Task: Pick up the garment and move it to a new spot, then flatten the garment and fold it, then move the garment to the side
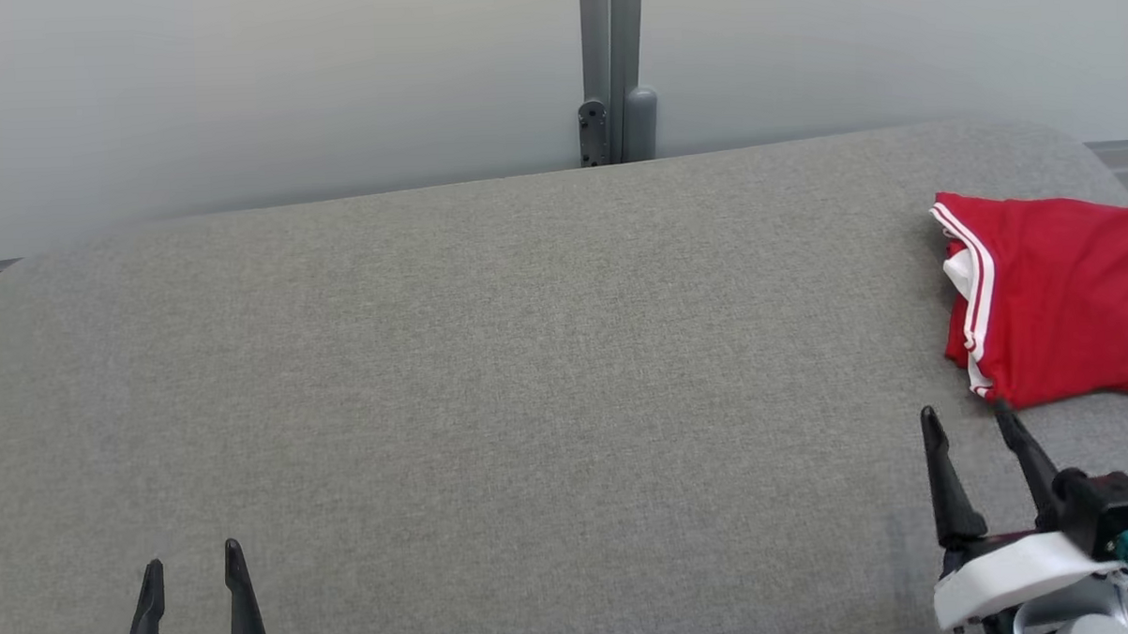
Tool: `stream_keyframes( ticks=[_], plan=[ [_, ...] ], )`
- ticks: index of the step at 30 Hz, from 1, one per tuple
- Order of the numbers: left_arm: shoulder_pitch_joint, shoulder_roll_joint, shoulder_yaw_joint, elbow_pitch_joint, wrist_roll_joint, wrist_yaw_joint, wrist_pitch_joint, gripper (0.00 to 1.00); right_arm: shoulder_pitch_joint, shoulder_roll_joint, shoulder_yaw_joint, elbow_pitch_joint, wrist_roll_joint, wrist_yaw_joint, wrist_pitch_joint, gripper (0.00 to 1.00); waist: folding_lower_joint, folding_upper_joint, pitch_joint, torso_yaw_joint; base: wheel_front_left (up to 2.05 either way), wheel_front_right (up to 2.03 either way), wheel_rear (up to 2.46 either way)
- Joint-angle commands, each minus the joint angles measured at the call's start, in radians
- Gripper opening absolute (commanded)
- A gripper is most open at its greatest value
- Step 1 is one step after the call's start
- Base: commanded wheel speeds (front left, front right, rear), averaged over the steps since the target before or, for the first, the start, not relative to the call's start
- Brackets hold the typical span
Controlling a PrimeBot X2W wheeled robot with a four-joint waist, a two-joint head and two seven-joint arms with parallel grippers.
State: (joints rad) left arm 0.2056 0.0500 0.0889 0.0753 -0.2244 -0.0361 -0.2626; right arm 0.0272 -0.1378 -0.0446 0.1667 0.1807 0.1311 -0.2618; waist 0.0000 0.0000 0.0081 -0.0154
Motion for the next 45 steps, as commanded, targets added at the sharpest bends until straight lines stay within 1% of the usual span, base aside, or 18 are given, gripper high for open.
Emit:
stream_keyframes(
  ticks=[1,2,3,10,13,14,19,34,45],
  plan=[
    [-0.011,0.002,0.005,0.011,0.011,-0.012,-0.002,1.00,0.022,0.006,0.002,0.005,-0.006,-0.001,-0.003,1.00,0.0000,0.0000,-0.020,0.027,0.00,0.00,0.00],
    [-0.022,0.002,0.015,0.026,0.017,-0.027,-0.002,1.00,0.039,0.019,0.016,0.016,-0.019,-0.001,-0.003,1.00,0.0000,0.0000,-0.024,0.033,0.00,0.00,0.00],
    [-0.025,0.002,0.022,0.033,0.017,-0.031,-0.002,1.00,0.043,0.025,0.020,0.016,-0.024,-0.001,-0.004,1.00,0.0000,0.0000,-0.024,0.034,0.00,0.00,0.00],
    [-0.037,0.002,0.038,0.060,0.017,-0.064,-0.002,1.00,0.059,0.041,0.023,0.021,-0.034,-0.001,-0.004,1.00,0.0000,0.0000,-0.030,0.040,0.00,0.00,0.00],
    [-0.036,0.002,0.025,0.070,0.005,-0.079,-0.002,1.00,0.060,0.042,0.025,0.020,-0.037,-0.001,-0.004,1.00,0.0000,0.0000,-0.032,0.039,0.00,0.00,0.00],
    [-0.024,0.000,0.023,0.070,0.012,-0.078,0.000,0.00,0.050,0.041,0.025,0.020,-0.028,0.000,0.000,0.00,0.0000,0.0000,-0.033,0.039,0.00,0.00,0.00],
    [-0.015,-0.009,0.019,0.114,0.006,-0.078,0.009,0.00,0.055,0.053,0.027,0.061,-0.017,0.000,0.004,0.00,0.0000,0.0000,-0.033,0.039,0.00,0.00,0.00],
    [-0.076,-0.007,0.021,0.125,-0.269,-0.082,0.082,0.00,0.015,0.060,0.006,0.063,0.268,0.000,0.078,0.00,0.0000,0.0000,-0.029,0.036,0.00,0.00,0.00],
    [-0.114,-0.005,0.021,0.131,-0.442,-0.084,0.127,0.00,-0.010,0.064,-0.005,0.065,0.448,0.000,0.123,0.00,0.0000,0.0000,-0.027,0.034,0.00,0.00,0.00]
  ],
)
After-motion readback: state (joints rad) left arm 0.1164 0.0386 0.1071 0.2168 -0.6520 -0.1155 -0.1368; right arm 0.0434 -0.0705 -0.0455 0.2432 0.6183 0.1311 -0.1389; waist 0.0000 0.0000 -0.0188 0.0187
